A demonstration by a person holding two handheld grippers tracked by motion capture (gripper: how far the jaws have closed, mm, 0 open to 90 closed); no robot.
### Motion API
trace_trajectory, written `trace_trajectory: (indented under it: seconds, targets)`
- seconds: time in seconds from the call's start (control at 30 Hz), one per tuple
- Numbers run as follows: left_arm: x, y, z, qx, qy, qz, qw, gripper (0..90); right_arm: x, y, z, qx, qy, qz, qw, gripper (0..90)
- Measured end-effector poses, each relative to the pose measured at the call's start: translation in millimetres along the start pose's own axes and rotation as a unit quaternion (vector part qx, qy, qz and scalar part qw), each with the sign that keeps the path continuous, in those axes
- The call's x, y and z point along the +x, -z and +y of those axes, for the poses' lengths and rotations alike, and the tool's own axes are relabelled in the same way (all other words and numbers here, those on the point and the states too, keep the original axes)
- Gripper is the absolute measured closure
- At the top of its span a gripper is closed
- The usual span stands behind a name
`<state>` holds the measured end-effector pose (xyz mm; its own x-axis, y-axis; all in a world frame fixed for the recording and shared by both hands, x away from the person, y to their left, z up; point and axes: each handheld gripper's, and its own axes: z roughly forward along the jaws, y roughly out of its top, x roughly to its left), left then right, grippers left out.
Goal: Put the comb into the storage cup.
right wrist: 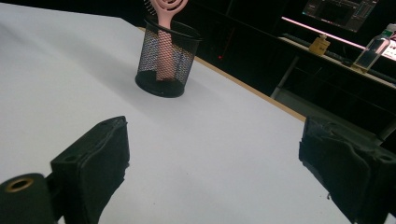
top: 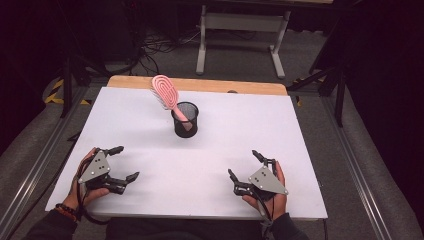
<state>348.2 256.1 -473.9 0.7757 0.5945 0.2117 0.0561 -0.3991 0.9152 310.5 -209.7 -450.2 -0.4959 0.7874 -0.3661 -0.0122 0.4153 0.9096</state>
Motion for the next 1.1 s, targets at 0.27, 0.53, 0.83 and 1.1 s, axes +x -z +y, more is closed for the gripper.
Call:
trace_trajectory:
  seconds: [0.27,0.53,0.83,1.1]
  targets:
    - [-4.1,-0.1,2.3,-0.001,0.0,-0.001,1.0,4.1,0.3,2.9,1.3,-0.005,0.005,-0.001,1.0,9.2]
    - [-5.0,1.6,2.0,-0.002,-0.001,-0.002,1.0,4.3,3.0,4.0,3.9,-0.008,0.009,-0.005,0.9999,9.2]
    - [-6.0,0.0,3.1,-0.004,0.001,-0.005,1.0,4.6,2.0,4.5,4.1,-0.009,0.007,-0.007,0.9999,9.2]
    - [-5.0,-0.8,2.7,-0.001,0.005,-0.006,1.0,4.6,1.4,3.8,3.4,-0.008,0.007,-0.006,0.9999,9.2]
